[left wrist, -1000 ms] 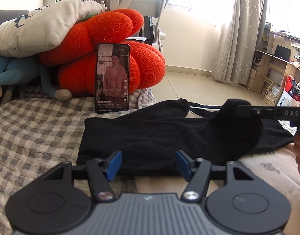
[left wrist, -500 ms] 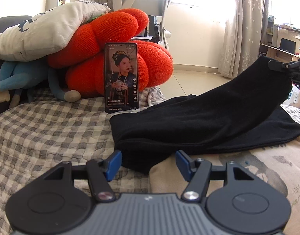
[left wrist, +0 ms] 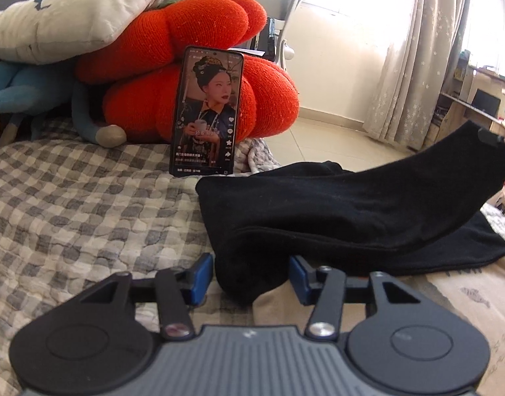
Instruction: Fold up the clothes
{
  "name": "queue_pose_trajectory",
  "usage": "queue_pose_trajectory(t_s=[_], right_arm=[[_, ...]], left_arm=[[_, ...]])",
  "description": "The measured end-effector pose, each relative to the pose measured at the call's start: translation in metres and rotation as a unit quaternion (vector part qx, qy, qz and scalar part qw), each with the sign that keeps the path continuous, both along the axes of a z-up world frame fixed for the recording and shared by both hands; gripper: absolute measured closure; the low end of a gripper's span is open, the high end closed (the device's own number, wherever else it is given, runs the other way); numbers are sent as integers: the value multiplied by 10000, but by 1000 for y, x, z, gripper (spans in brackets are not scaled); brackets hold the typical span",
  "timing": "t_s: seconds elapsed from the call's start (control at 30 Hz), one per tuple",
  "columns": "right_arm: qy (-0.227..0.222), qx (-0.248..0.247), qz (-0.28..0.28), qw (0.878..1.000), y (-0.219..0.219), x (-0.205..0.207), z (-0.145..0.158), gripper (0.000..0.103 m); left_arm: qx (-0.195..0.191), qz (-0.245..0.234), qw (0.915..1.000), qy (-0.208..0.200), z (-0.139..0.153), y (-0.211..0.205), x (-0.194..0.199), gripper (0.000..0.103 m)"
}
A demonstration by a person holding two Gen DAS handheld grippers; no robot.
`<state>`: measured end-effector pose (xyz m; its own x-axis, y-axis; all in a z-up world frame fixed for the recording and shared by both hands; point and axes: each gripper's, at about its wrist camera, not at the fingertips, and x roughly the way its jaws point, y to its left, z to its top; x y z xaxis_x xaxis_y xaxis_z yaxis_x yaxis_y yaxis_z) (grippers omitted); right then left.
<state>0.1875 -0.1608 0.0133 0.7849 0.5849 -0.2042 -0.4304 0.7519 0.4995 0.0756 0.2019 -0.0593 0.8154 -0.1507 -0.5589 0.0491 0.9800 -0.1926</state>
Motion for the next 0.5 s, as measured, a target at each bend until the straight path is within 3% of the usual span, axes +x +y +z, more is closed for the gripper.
queue_pose_trajectory(t_s=[0.1,0.27,0.5], right_arm=[[181,31,140,9997,8,6,-1,94],[176,49,465,9987,30,10,23,94],[-198,58,824,9964,73,13,86,95]], left_arm=[[-415,190,9989,-65,-4,11,-2,89],[-1194,619,9904,-324,-12,33,-12,93],[-1135,753,9882,-703,-11,33,-23,94]])
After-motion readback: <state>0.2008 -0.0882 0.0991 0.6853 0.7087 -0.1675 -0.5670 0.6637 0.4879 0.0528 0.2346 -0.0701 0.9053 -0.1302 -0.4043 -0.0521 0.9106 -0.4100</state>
